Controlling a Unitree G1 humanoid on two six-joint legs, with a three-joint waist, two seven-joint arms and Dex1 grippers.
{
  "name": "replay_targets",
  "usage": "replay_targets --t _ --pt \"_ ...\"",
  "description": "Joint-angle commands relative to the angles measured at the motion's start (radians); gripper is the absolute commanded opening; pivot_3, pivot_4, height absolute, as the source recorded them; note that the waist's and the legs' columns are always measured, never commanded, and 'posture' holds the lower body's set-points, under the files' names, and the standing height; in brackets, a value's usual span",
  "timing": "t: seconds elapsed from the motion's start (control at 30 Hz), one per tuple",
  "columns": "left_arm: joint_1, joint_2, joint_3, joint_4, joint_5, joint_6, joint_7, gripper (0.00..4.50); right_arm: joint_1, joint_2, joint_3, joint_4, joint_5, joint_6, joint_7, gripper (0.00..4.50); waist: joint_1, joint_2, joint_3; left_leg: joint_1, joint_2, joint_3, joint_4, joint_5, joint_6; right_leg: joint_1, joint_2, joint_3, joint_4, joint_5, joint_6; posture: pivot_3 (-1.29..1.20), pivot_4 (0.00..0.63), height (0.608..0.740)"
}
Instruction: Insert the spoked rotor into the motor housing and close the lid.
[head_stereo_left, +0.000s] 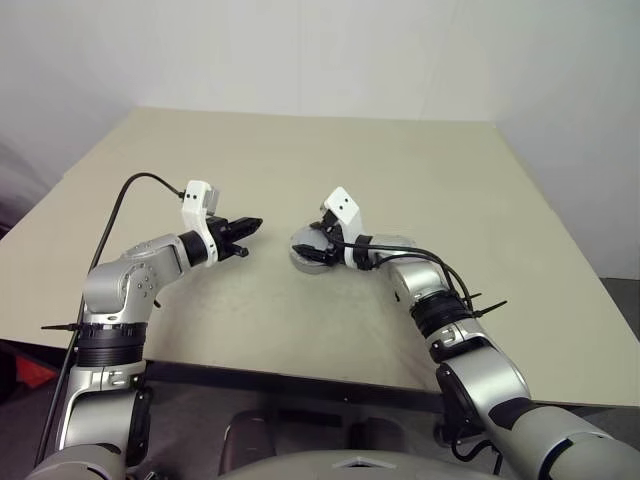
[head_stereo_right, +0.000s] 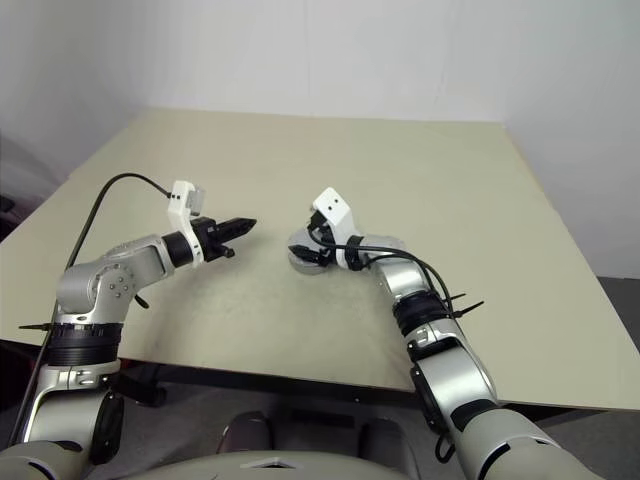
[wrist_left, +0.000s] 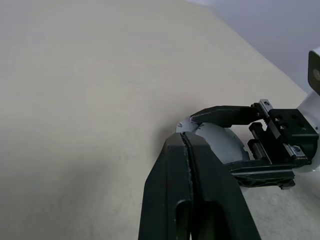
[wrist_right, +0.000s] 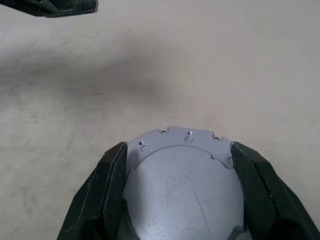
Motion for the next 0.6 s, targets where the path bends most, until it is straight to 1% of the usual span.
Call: replay_targets --t 0.03,0.2,0.27,0.6 --pt "-0.006 0.017 0.028 -0.036 -0.016 -0.003 0.003 0.0 0.02 -0.014 0.032 0.093 -0.069 -0.008 -0.035 3.18 0.0 0.0 0.0 0.001 0.0 0.0 0.0 0.0 0.0 0.001 0.0 0.0 0.0 0.0 0.0 0.0 0.0 0.74" --pt "-0.006 0.015 0.027 -0.039 -0.02 0.002 0.007 0.0 0.02 -0.02 0.041 0.14 -0.085 -0.051 -0.048 3.18 0.0 0.001 -0.001 0.008 0.0 0.0 0.0 -0.001 0.002 0.007 0.0 0.0 0.0 -0.001 0.001 0.0 0.0 0.74" --pt "-0.005 0.015 0.027 -0.039 -0.022 0.004 0.007 0.0 0.007 -0.017 0.028 0.161 -0.08 -0.059 -0.071 3.18 0.0 0.001 -0.002 0.008 0.0 0.0 0.0 -0.001 0.002 0.007 -0.001 0.0 0.0 -0.004 0.007 0.0 0.0 0.74" --pt "-0.008 0.011 0.03 -0.038 -0.029 0.008 0.014 0.0 -0.021 -0.009 0.014 0.164 -0.062 -0.054 -0.06 3.18 0.0 0.001 -0.002 0.007 0.0 0.0 -0.001 -0.001 0.002 0.007 -0.001 0.0 0.0 -0.004 0.007 0.0 0.0 0.74"
